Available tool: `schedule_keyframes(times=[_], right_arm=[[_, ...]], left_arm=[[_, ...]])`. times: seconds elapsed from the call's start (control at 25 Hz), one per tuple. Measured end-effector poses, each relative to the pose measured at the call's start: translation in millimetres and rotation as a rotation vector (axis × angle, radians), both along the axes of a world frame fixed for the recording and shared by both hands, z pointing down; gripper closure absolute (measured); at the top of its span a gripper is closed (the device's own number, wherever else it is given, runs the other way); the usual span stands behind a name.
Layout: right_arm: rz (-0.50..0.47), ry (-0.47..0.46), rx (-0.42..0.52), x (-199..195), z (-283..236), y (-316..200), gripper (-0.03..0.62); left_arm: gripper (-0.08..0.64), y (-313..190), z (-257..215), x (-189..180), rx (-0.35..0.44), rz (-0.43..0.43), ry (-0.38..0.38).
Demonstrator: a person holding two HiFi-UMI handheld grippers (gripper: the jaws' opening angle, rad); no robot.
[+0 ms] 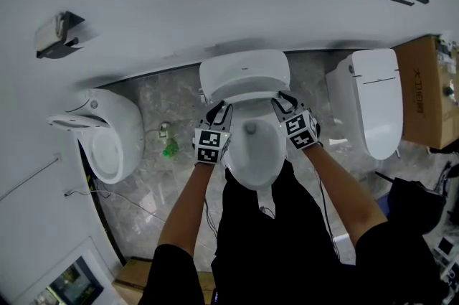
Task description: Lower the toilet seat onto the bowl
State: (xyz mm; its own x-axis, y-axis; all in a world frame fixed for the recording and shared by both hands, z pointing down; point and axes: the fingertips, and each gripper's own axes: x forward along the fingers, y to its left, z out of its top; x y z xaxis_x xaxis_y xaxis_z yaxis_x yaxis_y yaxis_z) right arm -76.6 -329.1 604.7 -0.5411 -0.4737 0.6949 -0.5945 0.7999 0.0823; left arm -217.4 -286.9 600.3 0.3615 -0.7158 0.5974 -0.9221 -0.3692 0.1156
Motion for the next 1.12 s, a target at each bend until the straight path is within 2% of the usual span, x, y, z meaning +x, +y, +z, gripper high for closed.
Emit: schedule_keyframes(times=[0.16, 0.6, 0.8, 1.0, 1.12], right_arm=[[-0.005, 0.003, 0.012, 6, -4, 24, 0.483], [0.051, 0.056, 0.016, 24, -7, 100, 0.479], [0.144, 0.069, -0.009, 40, -1, 149, 0.476], [0.174, 0.076, -0.066, 64, 12, 200, 0.472], [0.156, 0.093, -0.078, 75, 24, 228, 0.472]], left_arm=[[0.462, 24, 2, 5, -0.014, -0.004, 0.010], [0.450, 102, -5, 23, -0.039, 0.087, 0.088], [0.445, 152, 0, 39, -0.052, 0.109, 0.064], [0.438, 203, 12, 58, -0.094, 0.139, 0.041], [0.436, 231, 21, 68, -0.115, 0.142, 0.018]])
